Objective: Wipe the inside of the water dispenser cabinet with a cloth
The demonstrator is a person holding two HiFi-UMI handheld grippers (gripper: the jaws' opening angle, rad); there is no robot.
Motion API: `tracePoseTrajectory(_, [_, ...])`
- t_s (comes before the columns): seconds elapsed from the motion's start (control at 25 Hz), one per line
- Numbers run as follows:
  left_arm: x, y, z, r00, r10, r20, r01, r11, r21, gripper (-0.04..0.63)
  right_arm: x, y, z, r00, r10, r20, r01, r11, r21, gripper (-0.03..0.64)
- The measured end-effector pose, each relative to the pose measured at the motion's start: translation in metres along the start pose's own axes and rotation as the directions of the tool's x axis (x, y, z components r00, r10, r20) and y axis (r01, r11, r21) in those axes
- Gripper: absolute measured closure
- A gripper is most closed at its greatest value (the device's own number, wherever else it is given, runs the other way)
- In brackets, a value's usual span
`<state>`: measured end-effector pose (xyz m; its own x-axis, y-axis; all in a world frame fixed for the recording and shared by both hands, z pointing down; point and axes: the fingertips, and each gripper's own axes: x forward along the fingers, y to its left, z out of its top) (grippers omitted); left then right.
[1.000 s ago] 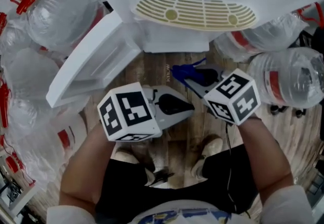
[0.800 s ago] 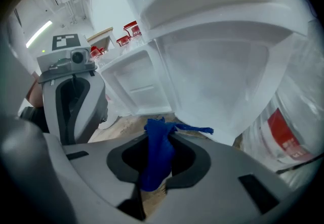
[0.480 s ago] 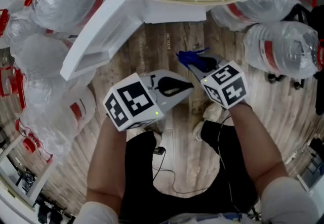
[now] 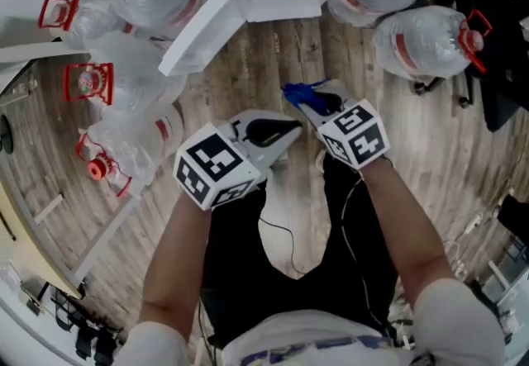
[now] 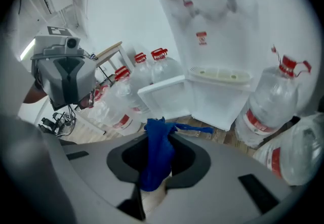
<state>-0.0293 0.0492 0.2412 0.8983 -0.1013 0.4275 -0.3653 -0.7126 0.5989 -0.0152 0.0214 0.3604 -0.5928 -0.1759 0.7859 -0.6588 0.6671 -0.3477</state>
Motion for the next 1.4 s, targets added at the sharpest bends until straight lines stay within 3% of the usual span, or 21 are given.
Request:
tracePoseTrajectory(0.16, [-0.047,-0.099,0.038,0.998,-0.055,-0.028,0.056,0.998,0.021,0.592,-0.1,0.066,0.033,1.0,0.018,0.0,-0.018,1.0,0.02,0.545])
tracePoseTrajectory(0.28, [-0.079,-0.163,0.058,0.997,-0.078,-0.029,0.078,0.997,0.025,0.592,-0.164,0.11,0.049,1.0,0.005,0.017,-0.004,1.0,-0.027,0.545])
tracePoseTrajectory(0.48, [-0.114,-0.248,0.069,0.999,-0.023,-0.023,0.025,0.996,0.09,0.592,-0.249,0.166,0.048,0.995,0.008,0.099,-0.003,0.998,-0.059,0.545])
tracePoseTrajectory(0.64, [-0.122,-0.327,0.071,0.999,0.012,0.043,-0.016,0.996,0.088,0.592,-0.319,0.206,0.024,0.989,0.007,0.151,0.009,0.995,-0.104,0.545])
tracePoseTrajectory(0.92, [-0.119,-0.453,0.06,0.99,0.07,0.125,-0.08,0.993,0.083,0.592,-0.43,0.273,-0.04,0.97,0.004,0.241,0.021,0.995,-0.1,0.545])
tracePoseTrajectory(1.08, [-0.117,-0.497,0.049,0.984,0.117,0.136,-0.131,0.986,0.099,0.592,-0.477,0.283,-0.072,0.962,-0.011,0.274,0.043,0.993,-0.11,0.545])
tracePoseTrajectory(1.4, [-0.111,-0.553,0.03,0.982,0.143,0.119,-0.158,0.98,0.125,0.592,-0.526,0.298,-0.12,0.958,-0.018,0.286,0.05,0.993,-0.106,0.545])
